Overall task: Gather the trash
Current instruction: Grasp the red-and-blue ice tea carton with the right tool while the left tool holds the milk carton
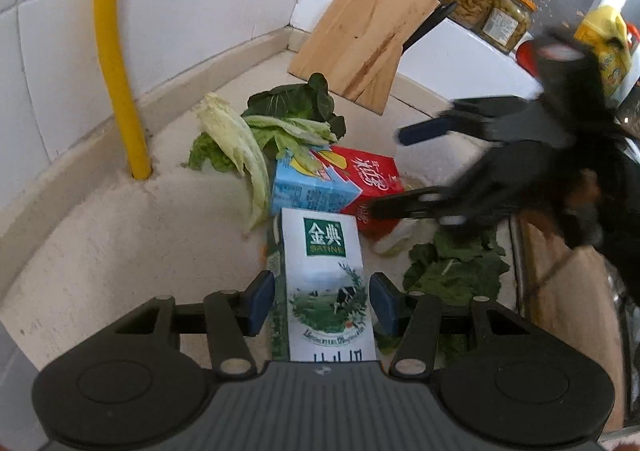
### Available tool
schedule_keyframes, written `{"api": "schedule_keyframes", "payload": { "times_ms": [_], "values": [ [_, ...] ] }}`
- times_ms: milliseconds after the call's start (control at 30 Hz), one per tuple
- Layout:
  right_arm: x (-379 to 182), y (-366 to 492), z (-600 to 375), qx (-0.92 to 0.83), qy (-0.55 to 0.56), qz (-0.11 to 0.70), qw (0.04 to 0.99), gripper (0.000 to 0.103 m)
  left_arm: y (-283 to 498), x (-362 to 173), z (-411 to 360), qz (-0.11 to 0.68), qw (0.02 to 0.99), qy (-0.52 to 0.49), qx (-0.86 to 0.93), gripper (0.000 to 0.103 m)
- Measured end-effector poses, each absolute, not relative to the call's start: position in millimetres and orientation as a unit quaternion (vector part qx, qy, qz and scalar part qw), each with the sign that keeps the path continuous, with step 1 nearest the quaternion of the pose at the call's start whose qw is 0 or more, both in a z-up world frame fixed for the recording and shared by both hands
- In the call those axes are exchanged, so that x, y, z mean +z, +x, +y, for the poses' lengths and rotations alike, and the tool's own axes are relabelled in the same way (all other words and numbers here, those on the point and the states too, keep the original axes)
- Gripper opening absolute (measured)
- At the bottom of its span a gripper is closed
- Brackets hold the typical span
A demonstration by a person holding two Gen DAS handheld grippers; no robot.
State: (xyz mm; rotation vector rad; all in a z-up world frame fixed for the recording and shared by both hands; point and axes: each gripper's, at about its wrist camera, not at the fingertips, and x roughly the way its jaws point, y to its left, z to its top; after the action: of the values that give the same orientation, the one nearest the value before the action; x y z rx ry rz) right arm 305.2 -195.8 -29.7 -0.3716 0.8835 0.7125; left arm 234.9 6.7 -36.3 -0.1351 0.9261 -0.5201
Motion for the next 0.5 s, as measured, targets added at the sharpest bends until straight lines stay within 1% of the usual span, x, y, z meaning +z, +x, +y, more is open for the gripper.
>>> {"api": "schedule_keyframes", "payload": {
  "times_ms": [100,167,233,300,333,367,433,500],
  "values": [
    [-54.6,328.1,-183.3,0.332,-0.206,0.440,0.808,0.101,238.8,-37.9,-1.4,0.451,0.855,-0.046,-0.254,0.047],
    [-65.5,335.0,-179.5,0.330,-0.208,0.458,0.798,0.100,240.9,-42.1,-9.1,0.462,0.848,-0.033,-0.258,0.051],
    [-73.9,335.9,-174.0,0.328,-0.212,0.467,0.793,0.097,241.8,-47.5,-17.3,0.473,0.845,-0.016,-0.250,0.053],
    [-78.3,332.9,-172.4,0.316,-0.209,0.479,0.792,0.083,241.6,-50.7,-23.4,0.480,0.845,-0.004,-0.237,0.052],
    [-78.0,328.3,-173.8,0.310,-0.206,0.482,0.793,0.081,240.7,-51.0,-25.3,0.481,0.846,0.001,-0.230,0.052],
    [-76.5,323.0,-175.9,0.302,-0.205,0.482,0.796,0.078,238.8,-49.8,-26.3,0.481,0.847,0.005,-0.226,0.051],
    [-71.7,310.6,-182.9,0.281,-0.196,0.490,0.801,0.076,234.6,-47.0,-27.8,0.476,0.851,0.012,-0.220,0.049],
    [-63.5,296.7,-195.3,0.269,-0.174,0.503,0.803,0.076,232.5,-46.2,-29.3,0.473,0.854,0.021,-0.216,0.049]
  ]
}}
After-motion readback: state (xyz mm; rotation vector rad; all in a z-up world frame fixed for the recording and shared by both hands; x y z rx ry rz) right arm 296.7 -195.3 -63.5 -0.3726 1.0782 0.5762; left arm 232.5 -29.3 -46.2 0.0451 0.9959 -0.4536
